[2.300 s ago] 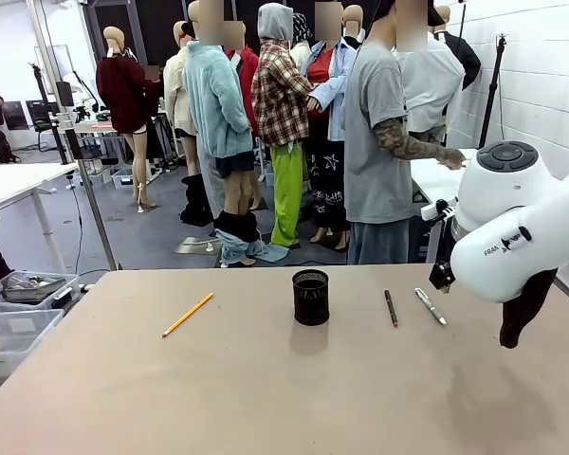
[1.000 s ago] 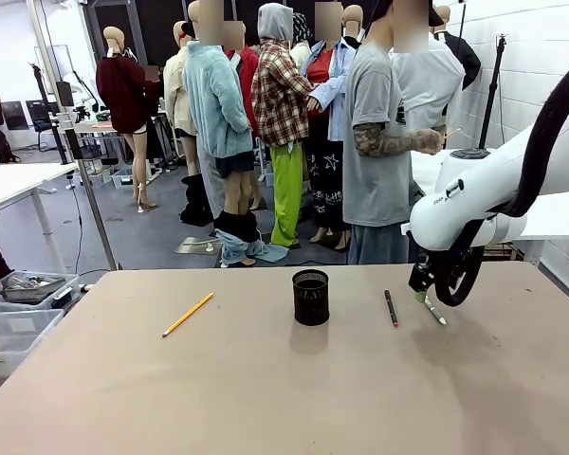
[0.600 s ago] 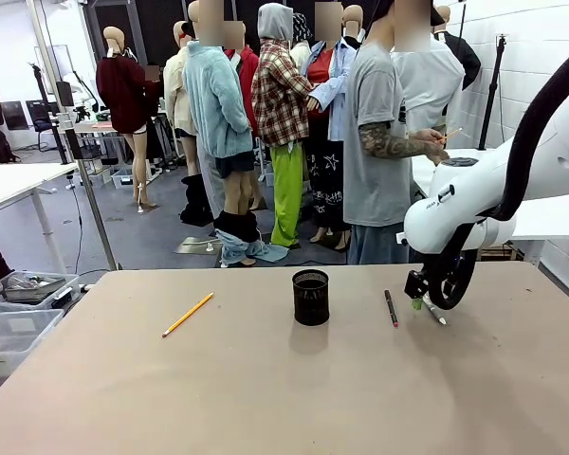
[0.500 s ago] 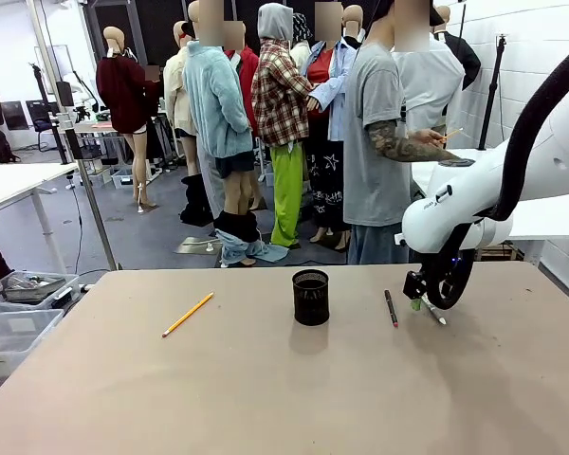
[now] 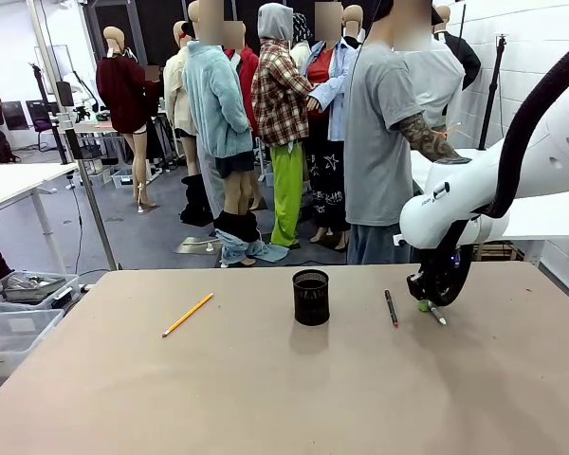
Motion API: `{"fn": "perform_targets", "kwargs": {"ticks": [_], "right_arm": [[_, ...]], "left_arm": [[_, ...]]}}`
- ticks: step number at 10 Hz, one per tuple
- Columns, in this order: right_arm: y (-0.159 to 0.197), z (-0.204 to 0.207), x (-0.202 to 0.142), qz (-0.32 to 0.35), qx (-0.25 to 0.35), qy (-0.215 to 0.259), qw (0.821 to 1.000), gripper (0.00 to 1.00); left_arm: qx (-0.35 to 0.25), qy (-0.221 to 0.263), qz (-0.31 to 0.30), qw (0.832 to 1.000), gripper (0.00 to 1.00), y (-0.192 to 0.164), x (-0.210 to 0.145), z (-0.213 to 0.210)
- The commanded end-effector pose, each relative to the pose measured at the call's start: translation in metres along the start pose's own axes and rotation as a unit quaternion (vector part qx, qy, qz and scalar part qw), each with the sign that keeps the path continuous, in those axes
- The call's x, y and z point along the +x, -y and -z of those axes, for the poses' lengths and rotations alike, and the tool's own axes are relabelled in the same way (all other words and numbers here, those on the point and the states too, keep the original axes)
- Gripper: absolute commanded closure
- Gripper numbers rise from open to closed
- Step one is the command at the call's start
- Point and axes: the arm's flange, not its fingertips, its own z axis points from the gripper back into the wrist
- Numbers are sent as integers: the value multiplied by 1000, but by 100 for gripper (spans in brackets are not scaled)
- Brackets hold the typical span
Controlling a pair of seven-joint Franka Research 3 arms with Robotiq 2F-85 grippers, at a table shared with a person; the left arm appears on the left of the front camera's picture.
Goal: Place the pens into the pen holder.
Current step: Pick up a writing instrument from the table and place it into the Pen holder.
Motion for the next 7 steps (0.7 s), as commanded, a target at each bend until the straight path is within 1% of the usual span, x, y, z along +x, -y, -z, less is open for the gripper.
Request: {"fn": "perform_targets", "kwargs": {"ticks": [1,3,4,5,6,7], "right_arm": [[4,8,11,-14,14,-20,1000,100],[3,7,18,-23,10,-40,999,100],[4,3,18,-28,10,-40,999,100],[4,-5,14,-41,15,-29,999,100],[5,-17,6,-64,28,-8,998,100],[5,-32,-4,-108,54,27,992,100]], "left_arm": [[3,-2,0,1000,0,-1,-1,0],[3,-2,0,1000,0,-1,-1,0],[3,-2,0,1000,0,-1,-1,0],[3,-2,0,1000,0,-1,-1,0],[3,-2,0,1000,0,-1,-1,0],[3,-2,0,1000,0,-1,-1,0]]}}
